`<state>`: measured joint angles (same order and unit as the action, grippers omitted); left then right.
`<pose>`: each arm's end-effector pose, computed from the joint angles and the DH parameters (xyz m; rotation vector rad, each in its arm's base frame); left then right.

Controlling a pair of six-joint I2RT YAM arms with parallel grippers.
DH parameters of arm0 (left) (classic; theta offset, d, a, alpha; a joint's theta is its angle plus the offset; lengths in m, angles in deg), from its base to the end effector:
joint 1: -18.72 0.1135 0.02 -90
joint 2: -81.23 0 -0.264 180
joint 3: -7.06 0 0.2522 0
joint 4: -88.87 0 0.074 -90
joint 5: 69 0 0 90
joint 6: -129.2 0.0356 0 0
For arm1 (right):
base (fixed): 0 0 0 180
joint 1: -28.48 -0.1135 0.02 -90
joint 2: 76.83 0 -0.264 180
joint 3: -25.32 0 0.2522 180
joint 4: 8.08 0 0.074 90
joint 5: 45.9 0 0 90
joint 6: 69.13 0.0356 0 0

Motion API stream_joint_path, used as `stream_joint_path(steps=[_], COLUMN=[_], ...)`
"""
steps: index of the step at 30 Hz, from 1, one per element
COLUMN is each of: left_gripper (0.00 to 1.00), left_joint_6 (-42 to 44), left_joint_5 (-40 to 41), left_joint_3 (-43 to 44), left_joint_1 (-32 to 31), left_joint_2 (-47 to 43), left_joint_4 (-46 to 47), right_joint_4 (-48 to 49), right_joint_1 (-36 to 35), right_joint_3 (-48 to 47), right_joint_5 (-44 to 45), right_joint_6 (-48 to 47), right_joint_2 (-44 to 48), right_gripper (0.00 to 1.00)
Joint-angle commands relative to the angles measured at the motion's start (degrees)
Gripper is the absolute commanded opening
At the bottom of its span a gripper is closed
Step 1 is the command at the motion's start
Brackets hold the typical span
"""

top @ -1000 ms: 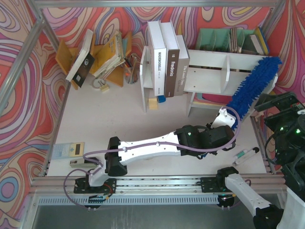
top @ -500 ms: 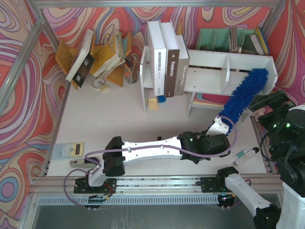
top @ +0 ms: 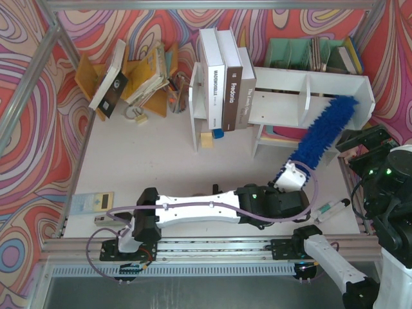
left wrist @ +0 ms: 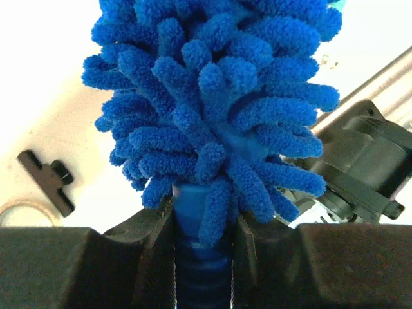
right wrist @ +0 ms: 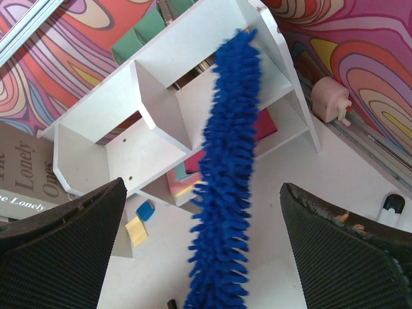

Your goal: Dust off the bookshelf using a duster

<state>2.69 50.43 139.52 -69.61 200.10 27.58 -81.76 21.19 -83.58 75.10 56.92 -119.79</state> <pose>0.0310 -0.4626 0.3263 0.7992 2.1829 -0.5118 0.0352 -0.0140 0.5096 0.7921 1.4902 0.1062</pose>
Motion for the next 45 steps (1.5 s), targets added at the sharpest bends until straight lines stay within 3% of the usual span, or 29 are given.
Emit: stream_joint_path(steps=[1, 11, 19, 24, 37, 45], left_gripper=[0.00, 0.00, 0.00, 0.00, 0.00, 0.00], left_joint_6=[-8.57, -20.06, -17.84, -16.07, -16.60, -12.33], left_joint_5=[8.72, 12.92, 18.07, 18.07, 0.71, -9.12], left_joint_3=[-2.79, 13.51, 22.09, 22.03, 15.39, 23.18], left_joint_1=[1.51, 1.63, 1.67, 1.53, 2.80, 3.20], left_joint_2=[-6.36, 2.25, 6.00, 4.54, 6.40, 11.71], left_joint_4=[-2.53, -17.68, -14.68, -8.60, -7.11, -8.37], right_joint_4=[0.04, 0.10, 0.33, 0.25, 0.29, 0.24], right_joint_1=[-0.53, -0.60, -0.66, -0.78, -1.67, -2.03], right_joint_3=[0.10, 1.07, 1.64, 1.47, 0.18, 0.31], right_joint_5=[0.11, -0.03, 0.28, 0.58, 3.49, 3.27], right_joint_6=[0.71, 1.07, 0.82, 0.72, -0.62, 0.52], right_joint_2=[0.67, 1.43, 1.81, 1.92, 2.32, 2.27], right_gripper=[0.92, 0.92, 0.93, 0.93, 0.93, 0.93])
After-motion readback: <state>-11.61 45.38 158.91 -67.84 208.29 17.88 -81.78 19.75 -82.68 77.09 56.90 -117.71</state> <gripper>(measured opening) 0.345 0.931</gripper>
